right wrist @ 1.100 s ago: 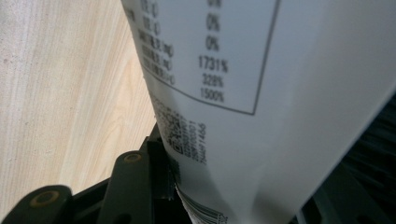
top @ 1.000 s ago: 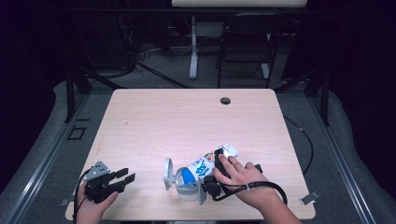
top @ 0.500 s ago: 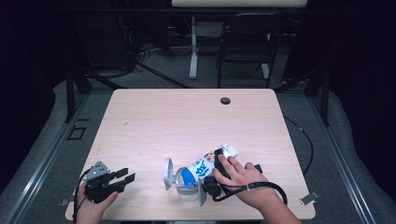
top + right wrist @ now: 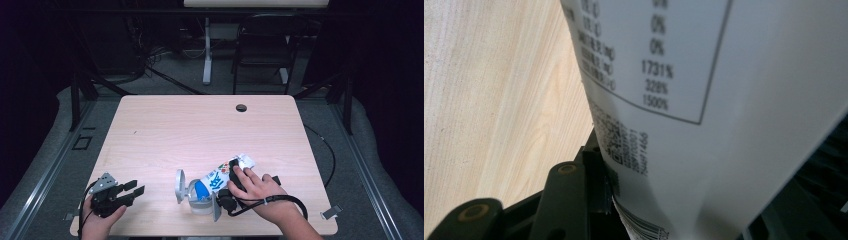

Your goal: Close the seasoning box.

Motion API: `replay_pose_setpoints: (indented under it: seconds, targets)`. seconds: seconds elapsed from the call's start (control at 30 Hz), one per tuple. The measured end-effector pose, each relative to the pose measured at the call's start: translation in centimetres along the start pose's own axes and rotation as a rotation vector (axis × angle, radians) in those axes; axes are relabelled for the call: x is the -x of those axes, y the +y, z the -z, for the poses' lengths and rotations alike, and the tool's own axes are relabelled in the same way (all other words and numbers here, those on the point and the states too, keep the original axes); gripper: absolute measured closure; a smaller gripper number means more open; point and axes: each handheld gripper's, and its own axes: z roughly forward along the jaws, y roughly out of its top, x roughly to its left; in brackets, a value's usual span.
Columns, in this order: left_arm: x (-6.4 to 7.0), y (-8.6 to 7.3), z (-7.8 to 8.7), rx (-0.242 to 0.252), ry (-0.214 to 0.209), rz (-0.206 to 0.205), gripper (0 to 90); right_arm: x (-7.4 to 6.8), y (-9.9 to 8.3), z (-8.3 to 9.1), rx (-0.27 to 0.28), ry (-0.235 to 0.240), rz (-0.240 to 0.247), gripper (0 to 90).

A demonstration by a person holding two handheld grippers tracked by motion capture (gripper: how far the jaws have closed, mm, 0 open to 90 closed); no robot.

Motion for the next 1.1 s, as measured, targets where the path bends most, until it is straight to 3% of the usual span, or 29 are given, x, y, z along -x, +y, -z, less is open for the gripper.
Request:
replay_pose_setpoints:
  seconds: [1.1]
  targets:
    - [-0.06,-0.03,0.02,-0.007,0.003,0.002,58.2,-0.09,0.01,0.05,0.005,-0.012,0.005,56.0]
